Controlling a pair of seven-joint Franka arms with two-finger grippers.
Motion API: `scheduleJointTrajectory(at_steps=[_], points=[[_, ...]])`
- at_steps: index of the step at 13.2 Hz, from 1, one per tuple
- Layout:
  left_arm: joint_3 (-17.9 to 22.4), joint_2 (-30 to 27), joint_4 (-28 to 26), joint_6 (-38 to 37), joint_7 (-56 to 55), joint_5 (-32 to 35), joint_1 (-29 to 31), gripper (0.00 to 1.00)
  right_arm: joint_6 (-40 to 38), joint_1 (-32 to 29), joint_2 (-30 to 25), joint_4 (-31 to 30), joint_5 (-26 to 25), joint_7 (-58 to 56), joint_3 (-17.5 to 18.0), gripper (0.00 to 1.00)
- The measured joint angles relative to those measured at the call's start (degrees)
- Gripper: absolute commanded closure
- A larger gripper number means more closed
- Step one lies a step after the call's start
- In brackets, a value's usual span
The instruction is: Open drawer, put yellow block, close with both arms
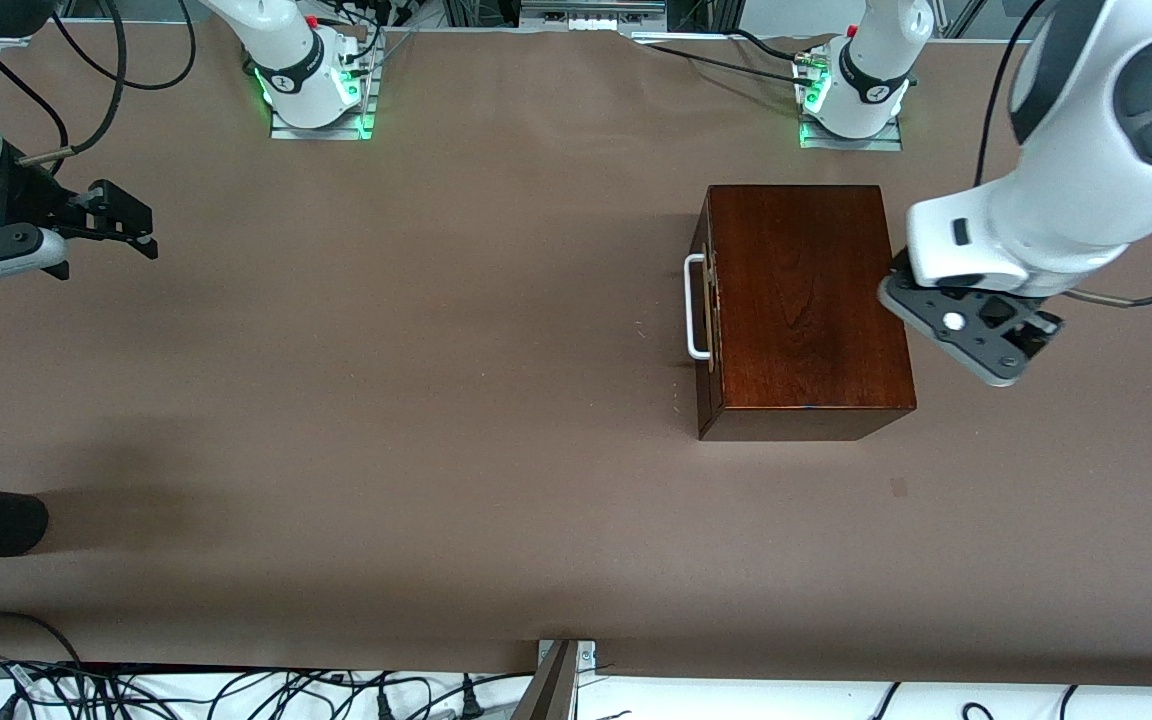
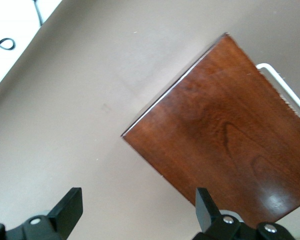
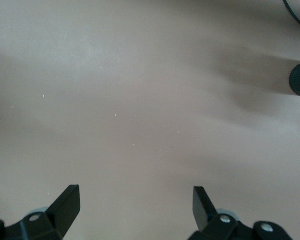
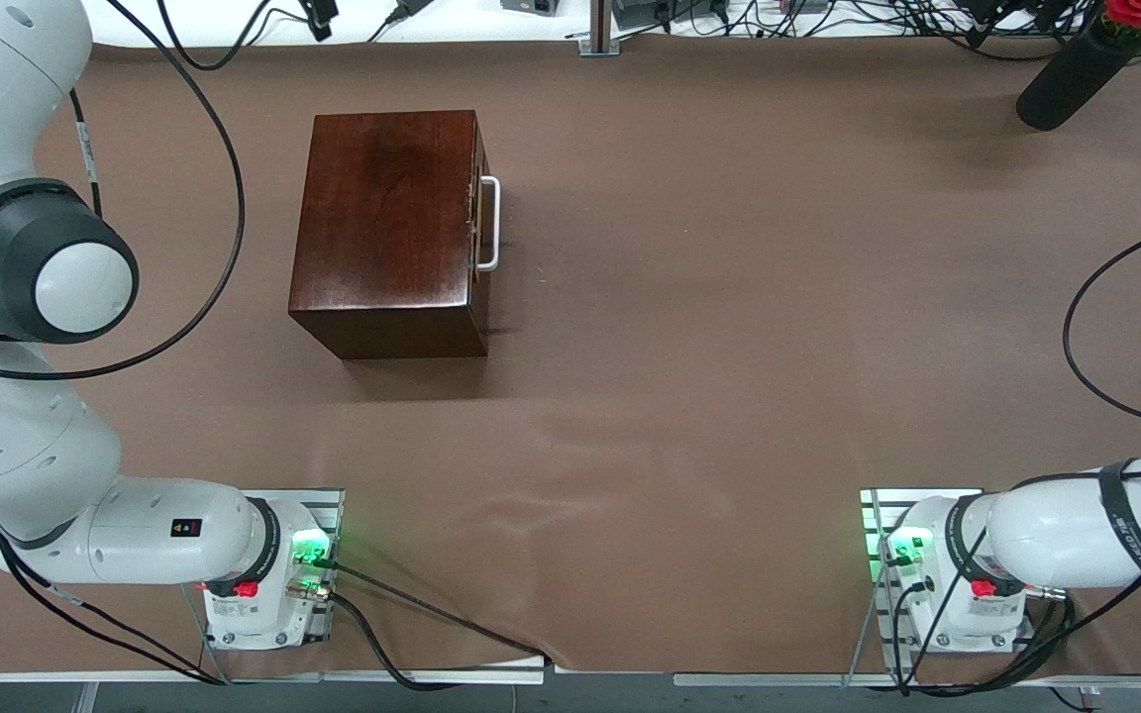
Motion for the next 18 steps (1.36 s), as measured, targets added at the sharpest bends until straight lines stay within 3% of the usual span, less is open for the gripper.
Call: scheduleJointTrajectory(at_steps=[5,7,8,11,14,18], points=[[1.2,0.0,2.9,-0.5,-13.7,-0.5,2.2,0.0,0.0,0.0,0.0,0.0,0.0,0.0,0.0,0.0],[4.7,-0.2,2.8,-0.8,-15.3,-4.1,2.5,0.0,0.0,0.0,0.0,0.0,0.0,0.0,-0.1,0.0],[8.5,-0.8,2.1,-0.8,-15.3,-7.6,2.1,0.0,0.0,0.0,0.0,0.0,0.0,0.0,-0.1,0.0],[19.9,-7.8,-9.0,6.4,-15.3,-15.4,-0.5,0.0,0.0,0.0,0.0,0.0,0.0,0.0,-0.1,0.0],[21.6,-17.0,-22.8,12.5,-19.8,-15.9,-0.9,0.0,0.0,0.0,0.0,0.0,0.0,0.0,-0.1,0.0],[21.6,-22.3,-29.6,13.9,-24.0,-13.5,-2.4,0.0,0.0,0.0,0.0,0.0,0.0,0.1,-0.1,0.0]])
